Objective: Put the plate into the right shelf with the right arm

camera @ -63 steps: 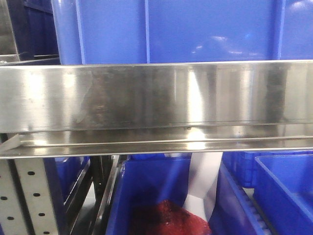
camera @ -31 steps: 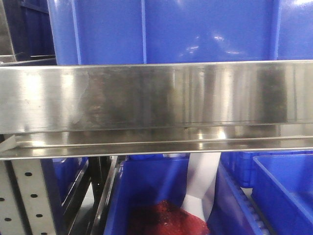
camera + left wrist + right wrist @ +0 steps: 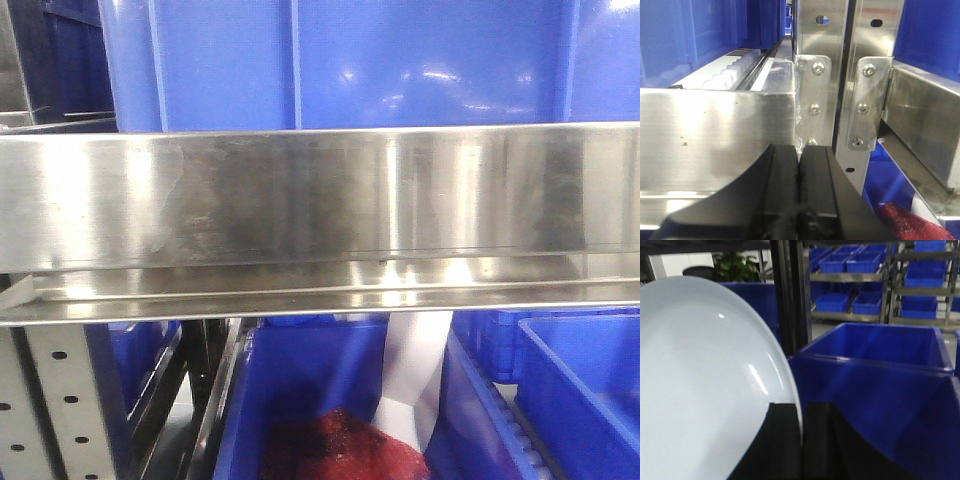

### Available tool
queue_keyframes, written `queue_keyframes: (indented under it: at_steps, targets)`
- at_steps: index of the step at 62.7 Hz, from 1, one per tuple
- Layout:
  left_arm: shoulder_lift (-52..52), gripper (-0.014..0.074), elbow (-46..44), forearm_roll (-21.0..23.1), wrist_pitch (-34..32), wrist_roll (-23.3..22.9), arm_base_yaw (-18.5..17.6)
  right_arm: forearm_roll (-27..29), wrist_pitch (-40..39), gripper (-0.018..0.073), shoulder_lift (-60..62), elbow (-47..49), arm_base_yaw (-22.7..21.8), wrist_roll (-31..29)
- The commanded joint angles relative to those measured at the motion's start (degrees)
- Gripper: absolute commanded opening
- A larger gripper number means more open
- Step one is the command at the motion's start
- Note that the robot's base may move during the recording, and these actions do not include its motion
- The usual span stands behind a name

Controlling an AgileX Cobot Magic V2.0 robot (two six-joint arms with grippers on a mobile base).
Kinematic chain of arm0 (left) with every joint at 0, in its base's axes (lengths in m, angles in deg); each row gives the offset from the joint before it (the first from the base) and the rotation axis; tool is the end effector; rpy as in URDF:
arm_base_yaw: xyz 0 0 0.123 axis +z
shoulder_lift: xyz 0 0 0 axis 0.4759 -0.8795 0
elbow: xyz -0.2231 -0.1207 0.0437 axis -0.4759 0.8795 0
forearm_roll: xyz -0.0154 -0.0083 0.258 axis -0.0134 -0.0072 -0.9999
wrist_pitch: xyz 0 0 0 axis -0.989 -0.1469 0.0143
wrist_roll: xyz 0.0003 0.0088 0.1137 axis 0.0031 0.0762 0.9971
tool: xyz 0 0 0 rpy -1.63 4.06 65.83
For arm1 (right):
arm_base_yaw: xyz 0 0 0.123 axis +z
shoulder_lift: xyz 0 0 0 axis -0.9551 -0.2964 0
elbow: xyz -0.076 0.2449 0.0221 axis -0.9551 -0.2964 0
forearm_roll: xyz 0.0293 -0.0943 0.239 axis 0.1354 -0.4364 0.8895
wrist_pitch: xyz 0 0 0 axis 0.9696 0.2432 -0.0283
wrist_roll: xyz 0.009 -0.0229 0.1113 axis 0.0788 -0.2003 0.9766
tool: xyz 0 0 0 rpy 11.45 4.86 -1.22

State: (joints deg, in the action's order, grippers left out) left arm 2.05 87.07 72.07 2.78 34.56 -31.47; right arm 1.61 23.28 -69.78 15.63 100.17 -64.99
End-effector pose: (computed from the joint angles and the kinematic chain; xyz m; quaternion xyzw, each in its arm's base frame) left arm 0.1142 -0.0065 0.1920 0.0204 0.7231 -0.0202 0.6902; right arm 0.2645 0.1366 0.4315 -0.1205 0.6955 0.2107 0.6763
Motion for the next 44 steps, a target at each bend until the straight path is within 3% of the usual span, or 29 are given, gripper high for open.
queue_keyframes:
  at_steps: [1,10,22,44]
  targets:
    - [0.36,-0.0047,0.57,0.35,-4.92,-0.16,0.04,-0.77,-6.18,0.0085,-2.85,4.39,-1.35,-0.23]
    - [0.36,-0.0047,0.57,0.35,-4.92,-0.16,0.04,-0.77,-4.68,0.0243,-6.35,5.53,-3.51,-0.23]
    - [0.36,-0.0047,0.57,0.35,-4.92,-0.16,0.04,-0.77,-3.11,0.0645,-7.75,5.53,-4.08,-0.23]
    - [0.36,-0.0047,0.57,0.35,-4.92,-0.16,0.04,-0.77,3.04,0.0634,-2.26,5.53,-4.08,-0.23]
